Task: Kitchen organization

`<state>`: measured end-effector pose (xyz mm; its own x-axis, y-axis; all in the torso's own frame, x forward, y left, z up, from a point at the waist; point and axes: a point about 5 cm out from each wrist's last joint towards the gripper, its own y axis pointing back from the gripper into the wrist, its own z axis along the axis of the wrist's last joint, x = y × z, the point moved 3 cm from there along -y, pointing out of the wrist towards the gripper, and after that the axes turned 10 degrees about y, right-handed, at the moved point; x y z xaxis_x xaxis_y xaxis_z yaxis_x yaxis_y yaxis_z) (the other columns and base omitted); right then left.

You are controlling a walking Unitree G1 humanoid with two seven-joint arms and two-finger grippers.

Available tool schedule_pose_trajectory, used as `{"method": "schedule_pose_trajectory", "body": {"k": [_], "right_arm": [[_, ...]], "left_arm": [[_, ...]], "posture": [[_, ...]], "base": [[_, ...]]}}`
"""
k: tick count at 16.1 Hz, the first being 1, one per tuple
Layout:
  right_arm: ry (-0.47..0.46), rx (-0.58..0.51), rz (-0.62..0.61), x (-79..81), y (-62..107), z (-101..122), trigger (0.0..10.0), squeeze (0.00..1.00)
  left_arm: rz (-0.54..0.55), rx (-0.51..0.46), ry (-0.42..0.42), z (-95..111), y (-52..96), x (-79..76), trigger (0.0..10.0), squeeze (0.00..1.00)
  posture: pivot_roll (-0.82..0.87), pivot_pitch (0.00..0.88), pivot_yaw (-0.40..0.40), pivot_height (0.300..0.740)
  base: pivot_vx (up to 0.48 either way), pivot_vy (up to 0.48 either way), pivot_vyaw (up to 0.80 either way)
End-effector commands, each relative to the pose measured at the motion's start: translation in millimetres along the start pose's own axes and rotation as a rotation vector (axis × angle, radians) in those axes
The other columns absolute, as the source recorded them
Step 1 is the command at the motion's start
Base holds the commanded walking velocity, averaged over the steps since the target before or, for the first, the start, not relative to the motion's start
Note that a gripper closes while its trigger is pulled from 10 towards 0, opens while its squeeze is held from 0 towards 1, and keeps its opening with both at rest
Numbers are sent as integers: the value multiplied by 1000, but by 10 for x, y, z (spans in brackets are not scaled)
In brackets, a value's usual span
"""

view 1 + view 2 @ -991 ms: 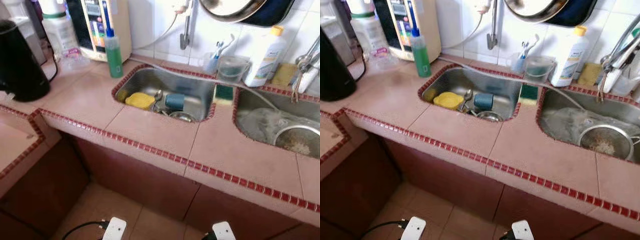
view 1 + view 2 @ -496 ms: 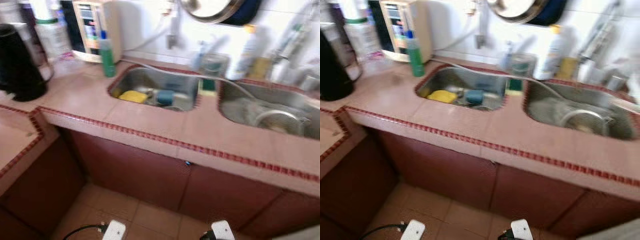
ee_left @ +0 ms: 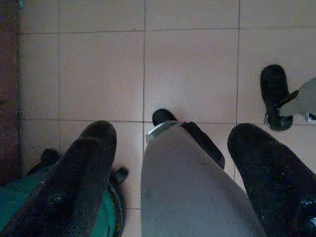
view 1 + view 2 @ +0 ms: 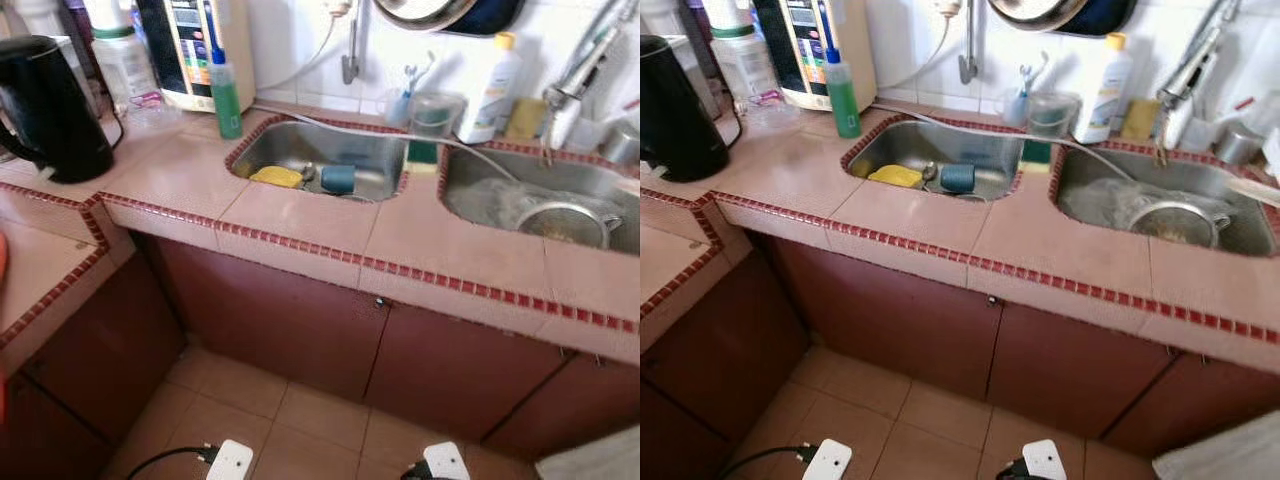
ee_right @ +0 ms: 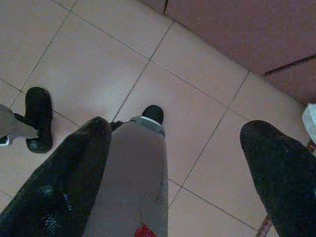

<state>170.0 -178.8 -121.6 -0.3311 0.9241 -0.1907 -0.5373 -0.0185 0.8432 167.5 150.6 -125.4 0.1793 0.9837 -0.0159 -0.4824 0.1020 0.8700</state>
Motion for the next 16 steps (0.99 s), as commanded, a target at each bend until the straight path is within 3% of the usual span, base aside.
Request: {"method": "schedule_pose_trajectory", "body": {"k": [1,14,16], "right_arm": [[-13,12,1,-4,7,-38,10000,0],[-4,13,9,3,8,-44,10000,0],[5,17,16,20,6,-43,10000,0]], "left_arm": [[5,0,-6,10,0,18,10000,0],[8,3,-6,-4,2,21,10000,0],[8,3,-6,-1,2,24,10000,0]], "posture": [[-91,0,15,740],[-90,0,15,740],[-88,0,15,740]], "base": [[-240,0,0],[-245,0,0],[-246,0,800]]}}
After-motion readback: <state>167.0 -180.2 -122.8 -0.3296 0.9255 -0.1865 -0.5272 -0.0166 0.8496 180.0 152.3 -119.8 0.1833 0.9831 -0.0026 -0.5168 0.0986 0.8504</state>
